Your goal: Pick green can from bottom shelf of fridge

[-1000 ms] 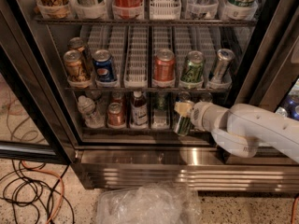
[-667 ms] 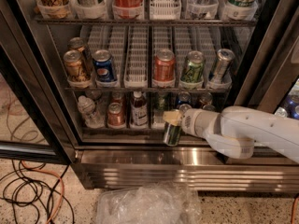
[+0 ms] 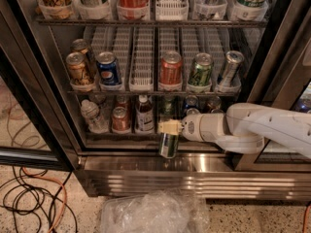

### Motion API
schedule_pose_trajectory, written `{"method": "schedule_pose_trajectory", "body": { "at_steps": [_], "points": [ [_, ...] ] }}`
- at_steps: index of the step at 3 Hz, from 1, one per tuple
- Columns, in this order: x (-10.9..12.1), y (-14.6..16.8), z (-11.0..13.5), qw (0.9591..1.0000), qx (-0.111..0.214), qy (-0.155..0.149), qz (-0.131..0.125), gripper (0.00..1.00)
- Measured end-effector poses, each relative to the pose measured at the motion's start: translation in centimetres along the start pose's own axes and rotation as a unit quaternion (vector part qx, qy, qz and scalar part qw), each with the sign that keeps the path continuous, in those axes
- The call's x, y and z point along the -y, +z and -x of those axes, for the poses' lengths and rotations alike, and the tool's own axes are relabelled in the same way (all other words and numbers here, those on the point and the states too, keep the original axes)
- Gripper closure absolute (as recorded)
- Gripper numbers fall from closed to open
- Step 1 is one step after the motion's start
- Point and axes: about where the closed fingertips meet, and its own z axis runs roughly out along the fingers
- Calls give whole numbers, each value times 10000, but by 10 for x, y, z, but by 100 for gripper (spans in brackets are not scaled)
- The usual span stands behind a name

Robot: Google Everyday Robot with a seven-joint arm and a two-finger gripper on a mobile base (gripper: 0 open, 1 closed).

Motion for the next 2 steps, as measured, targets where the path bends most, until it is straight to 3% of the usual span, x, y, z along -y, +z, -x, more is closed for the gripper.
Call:
{"method": "schedule_pose_trajectory", "body": {
  "at_steps": [1, 2],
  "points": [
    [-23, 0, -5, 9991, -116, -19, 417, 100],
    [-23, 0, -5, 9991, -116, -19, 417, 100]
  ]
}}
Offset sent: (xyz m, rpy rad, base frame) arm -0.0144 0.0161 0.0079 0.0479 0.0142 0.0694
